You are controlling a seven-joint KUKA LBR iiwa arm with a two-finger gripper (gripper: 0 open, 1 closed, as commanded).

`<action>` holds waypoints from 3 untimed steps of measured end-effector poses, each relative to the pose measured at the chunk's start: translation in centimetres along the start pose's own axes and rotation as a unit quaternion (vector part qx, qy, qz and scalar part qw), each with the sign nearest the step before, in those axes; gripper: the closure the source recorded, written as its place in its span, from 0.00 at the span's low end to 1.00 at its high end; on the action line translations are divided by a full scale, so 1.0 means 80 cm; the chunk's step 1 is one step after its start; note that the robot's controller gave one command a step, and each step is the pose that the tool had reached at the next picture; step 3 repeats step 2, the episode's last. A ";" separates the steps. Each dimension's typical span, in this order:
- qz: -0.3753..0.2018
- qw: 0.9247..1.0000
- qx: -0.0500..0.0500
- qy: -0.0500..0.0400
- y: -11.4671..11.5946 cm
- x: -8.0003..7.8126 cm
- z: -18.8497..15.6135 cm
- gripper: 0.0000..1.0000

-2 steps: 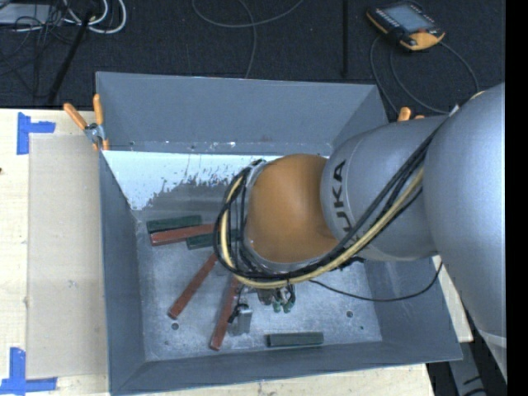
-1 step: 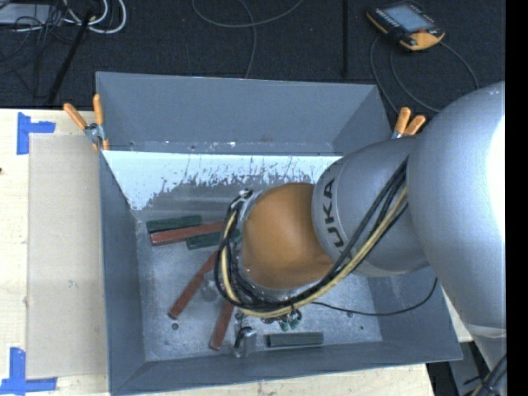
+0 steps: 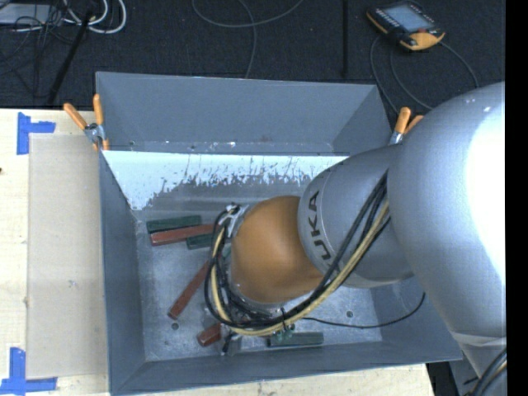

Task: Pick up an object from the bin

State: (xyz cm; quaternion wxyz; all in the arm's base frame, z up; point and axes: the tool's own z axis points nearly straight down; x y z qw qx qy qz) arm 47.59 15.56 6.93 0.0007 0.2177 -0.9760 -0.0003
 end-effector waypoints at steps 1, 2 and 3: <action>0.000 1.000 0.000 0.000 0.000 0.000 0.000 1.00; 0.019 1.000 0.000 -0.002 -0.014 -0.005 -0.200 1.00; 0.019 1.000 0.000 -0.002 -0.014 -0.005 -0.200 1.00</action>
Offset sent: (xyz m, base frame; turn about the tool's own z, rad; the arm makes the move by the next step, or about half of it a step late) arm 0.0080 -0.0090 0.1598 0.0334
